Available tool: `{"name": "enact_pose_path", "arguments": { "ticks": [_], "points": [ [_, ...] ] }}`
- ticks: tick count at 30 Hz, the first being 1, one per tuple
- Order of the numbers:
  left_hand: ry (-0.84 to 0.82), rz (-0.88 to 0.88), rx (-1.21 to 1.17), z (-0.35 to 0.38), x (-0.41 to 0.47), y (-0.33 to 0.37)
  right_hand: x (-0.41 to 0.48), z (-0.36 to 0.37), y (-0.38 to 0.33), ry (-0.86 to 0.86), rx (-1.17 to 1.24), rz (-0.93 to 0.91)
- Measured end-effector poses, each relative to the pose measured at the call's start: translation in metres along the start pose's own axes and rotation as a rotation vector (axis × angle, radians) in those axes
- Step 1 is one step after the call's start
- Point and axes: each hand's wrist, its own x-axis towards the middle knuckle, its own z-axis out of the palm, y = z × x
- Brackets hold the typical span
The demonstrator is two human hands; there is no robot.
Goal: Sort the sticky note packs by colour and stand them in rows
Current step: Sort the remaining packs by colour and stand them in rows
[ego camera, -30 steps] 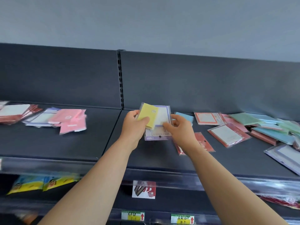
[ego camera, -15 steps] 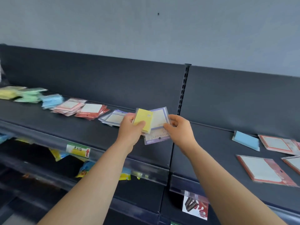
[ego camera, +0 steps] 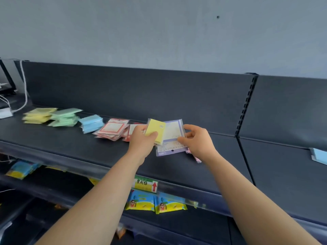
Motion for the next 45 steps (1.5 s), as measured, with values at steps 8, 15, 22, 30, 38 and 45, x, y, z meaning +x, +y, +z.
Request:
{"name": "enact_pose_path", "arguments": {
  "ticks": [8,15,22,30,38,45],
  "points": [
    [0.034,0.02,0.148,0.001,0.036,0.0,0.045,0.012,0.01,0.074,-0.159,0.056],
    [0.034,-0.001,0.127,-0.002,0.06,-0.01,0.074,0.026,0.023,0.073,-0.355,0.12],
    [0.028,0.048,0.136,-0.005,0.066,-0.013,0.076,0.033,0.018,-0.003,-0.709,0.103],
    [-0.05,0.052,0.126,-0.037,0.077,-0.011,0.093,0.062,0.005,-0.053,-0.402,-0.057],
    [-0.095,0.15,0.097,-0.121,0.113,-0.019,0.113,0.147,-0.046,-0.059,-0.125,-0.112],
    [-0.075,0.061,0.01,-0.226,0.159,-0.035,0.131,0.244,-0.101,-0.044,0.053,-0.034]
  ]
}}
